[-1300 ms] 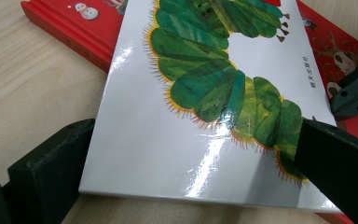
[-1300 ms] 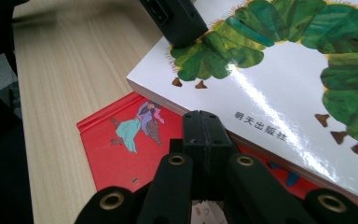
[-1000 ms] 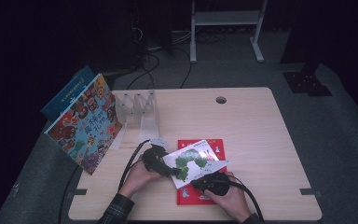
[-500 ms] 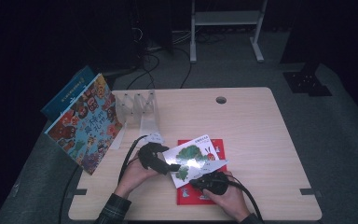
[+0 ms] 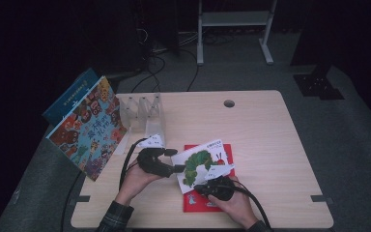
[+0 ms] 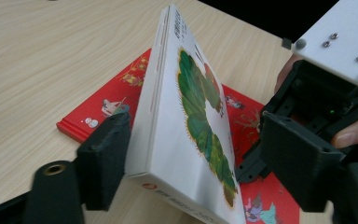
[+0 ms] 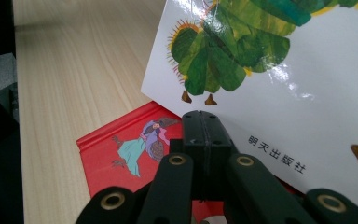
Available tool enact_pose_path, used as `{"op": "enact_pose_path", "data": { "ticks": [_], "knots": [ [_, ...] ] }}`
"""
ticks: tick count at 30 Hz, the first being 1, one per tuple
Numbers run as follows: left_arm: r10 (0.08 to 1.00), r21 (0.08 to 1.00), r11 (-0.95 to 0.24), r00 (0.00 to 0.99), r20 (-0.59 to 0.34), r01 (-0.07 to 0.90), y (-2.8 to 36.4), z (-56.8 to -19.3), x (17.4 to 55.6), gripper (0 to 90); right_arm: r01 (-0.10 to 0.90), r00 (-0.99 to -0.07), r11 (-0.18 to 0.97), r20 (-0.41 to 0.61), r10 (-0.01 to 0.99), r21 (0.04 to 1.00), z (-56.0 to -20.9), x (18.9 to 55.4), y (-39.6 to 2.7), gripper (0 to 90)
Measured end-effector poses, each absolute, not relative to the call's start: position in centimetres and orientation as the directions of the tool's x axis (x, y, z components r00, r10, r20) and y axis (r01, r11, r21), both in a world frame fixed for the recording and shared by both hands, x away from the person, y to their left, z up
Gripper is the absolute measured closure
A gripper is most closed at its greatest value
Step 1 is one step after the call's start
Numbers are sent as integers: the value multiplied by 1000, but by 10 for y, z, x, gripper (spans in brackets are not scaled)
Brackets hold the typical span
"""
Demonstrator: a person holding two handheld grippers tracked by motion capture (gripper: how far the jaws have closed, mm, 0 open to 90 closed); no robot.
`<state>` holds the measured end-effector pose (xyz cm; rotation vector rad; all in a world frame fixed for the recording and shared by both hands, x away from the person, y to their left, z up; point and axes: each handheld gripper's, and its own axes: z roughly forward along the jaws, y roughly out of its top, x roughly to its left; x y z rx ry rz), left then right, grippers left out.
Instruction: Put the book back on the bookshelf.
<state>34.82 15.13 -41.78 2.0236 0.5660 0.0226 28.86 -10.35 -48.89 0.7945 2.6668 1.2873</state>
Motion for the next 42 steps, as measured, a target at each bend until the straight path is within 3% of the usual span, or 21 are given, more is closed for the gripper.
{"op": "enact_pose_path", "data": {
  "ticks": [6, 11, 26, 42],
  "knots": [
    [374, 840, -390, 899, -229, 376, 155, -412, 347, 368, 423, -863, 514, 160, 479, 746, -489, 288, -102, 896],
    [345, 831, -399, 903, -256, 388, 157, -411, 347, 524, 419, -866, 518, 158, 474, 746, -489, 287, -102, 894],
    [290, 784, -498, 923, -251, 370, 133, -428, 341, 624, 416, -867, 522, 151, 475, 744, -488, 286, -102, 867],
    [285, 779, -534, 938, -198, 327, 118, -439, 334, 664, 415, -868, 517, 154, 473, 749, -489, 285, -103, 856]
  ]
}}
